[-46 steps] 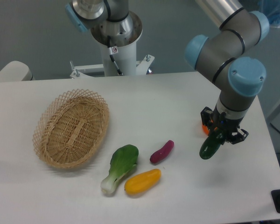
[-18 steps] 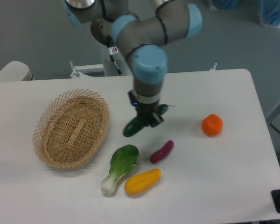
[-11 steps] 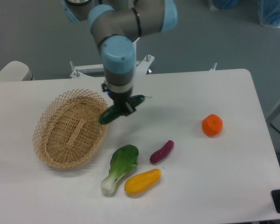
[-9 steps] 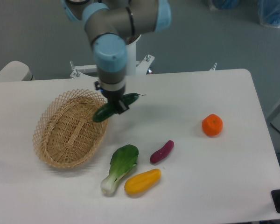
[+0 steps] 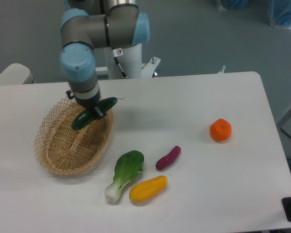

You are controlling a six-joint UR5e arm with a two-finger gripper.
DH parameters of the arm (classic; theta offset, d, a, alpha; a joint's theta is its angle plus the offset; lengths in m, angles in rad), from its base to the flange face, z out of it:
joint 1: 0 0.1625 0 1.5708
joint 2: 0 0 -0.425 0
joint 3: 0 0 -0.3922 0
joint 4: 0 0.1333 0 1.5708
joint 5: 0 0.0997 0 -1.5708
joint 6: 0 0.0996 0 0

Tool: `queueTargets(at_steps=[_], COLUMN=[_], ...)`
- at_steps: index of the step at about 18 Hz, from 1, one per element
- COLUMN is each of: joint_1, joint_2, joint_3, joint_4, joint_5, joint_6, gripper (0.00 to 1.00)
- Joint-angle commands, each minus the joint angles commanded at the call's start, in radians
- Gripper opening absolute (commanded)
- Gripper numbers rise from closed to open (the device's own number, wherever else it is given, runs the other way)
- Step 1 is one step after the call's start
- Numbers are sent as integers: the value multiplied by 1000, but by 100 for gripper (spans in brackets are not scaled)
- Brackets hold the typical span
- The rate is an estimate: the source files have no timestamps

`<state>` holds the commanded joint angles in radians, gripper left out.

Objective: Place the cucumber in the basket
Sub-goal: 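Lower the cucumber into the basket and open the gripper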

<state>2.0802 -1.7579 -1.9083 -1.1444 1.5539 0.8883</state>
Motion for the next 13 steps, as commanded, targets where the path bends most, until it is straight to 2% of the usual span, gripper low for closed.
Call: queueTargets(at_steps=[3, 6, 7, 9, 10, 13], joint_1=[-6, -11, -12, -15, -20, -26], joint_2=[-9, -11, -11, -29, -38, -54], joint_3=[0, 2, 3, 6, 14, 20], joint_4=[0, 0, 2, 2, 5, 63], joint_5=[-5, -26, -31, -32, -32, -31], joint_6=[-41, -87, -101, -121, -133, -143], gripper=[13, 23, 24, 31, 39, 93])
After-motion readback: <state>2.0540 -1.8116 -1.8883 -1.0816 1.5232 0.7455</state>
